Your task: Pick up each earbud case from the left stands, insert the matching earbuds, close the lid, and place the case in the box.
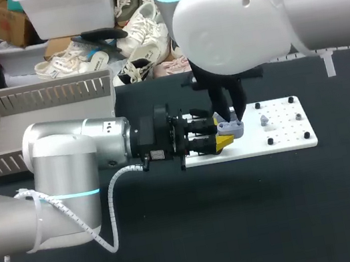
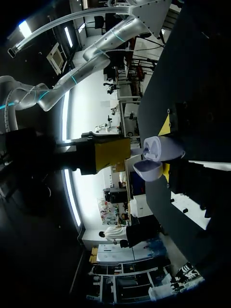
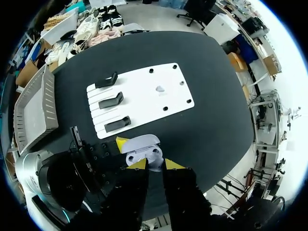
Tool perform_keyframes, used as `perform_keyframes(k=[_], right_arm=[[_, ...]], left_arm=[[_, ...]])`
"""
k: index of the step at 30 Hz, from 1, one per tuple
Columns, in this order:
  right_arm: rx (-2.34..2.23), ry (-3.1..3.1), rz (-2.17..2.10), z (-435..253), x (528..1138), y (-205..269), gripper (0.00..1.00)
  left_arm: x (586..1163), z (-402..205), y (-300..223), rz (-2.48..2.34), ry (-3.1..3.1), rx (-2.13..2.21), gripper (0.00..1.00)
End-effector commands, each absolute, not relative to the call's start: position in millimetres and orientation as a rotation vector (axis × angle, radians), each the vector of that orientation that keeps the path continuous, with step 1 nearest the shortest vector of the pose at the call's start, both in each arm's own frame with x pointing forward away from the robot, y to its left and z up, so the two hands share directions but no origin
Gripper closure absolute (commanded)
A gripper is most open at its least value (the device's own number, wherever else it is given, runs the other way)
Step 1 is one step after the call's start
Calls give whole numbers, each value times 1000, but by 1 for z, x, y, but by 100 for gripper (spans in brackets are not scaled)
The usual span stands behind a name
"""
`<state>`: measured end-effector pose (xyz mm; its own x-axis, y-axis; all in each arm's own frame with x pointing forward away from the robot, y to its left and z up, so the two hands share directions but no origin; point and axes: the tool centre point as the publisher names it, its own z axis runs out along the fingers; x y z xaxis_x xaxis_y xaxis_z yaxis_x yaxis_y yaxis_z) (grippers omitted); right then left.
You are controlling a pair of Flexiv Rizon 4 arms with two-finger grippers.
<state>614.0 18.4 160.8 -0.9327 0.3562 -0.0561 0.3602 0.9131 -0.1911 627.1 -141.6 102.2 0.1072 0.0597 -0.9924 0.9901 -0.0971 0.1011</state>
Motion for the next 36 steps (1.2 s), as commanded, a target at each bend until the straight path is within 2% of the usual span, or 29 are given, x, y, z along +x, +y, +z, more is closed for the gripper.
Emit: perform_keyframes(k=[1, 36], right_arm=[[577, 3055, -315, 160, 614, 18, 100], [611, 3065, -331, 144, 615, 15, 100]], left_arm=[[626, 102, -142, -1164, 1133, 1370, 100], [626, 102, -142, -1164, 1133, 1370, 100]])
